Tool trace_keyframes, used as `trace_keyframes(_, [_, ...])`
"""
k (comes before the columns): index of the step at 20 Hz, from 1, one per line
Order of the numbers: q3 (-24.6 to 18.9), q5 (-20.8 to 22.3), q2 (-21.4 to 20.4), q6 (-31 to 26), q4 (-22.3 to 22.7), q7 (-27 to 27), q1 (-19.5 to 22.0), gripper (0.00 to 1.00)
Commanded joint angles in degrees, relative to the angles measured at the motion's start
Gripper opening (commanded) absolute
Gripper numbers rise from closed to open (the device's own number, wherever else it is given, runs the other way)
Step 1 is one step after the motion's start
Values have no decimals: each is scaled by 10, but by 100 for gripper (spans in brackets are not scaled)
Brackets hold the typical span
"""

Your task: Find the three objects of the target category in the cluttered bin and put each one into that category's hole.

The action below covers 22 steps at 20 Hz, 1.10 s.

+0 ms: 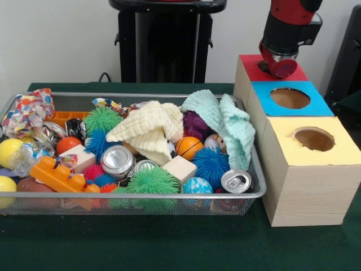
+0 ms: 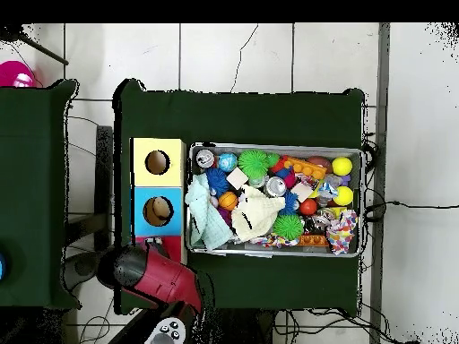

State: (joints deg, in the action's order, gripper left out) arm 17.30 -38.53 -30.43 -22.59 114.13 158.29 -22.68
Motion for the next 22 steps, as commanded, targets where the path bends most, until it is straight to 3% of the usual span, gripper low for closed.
trace_keyframes(1, [52, 52, -19, -121, -60, 95, -13, 0])
trace_keyframes(4, [96, 90, -55, -217, -99, 103, -19, 0])
trace_keyframes(7, [98, 103, -86, -238, -106, 84, -3, 0])
trace_keyframes(12, [116, 147, -102, -287, -133, 54, 5, 0])
trace_keyframes(18, [81, 173, -95, -238, -140, -22, 60, 0])
trace_keyframes(22, [26, 184, -53, -215, -181, -65, 116, 0])
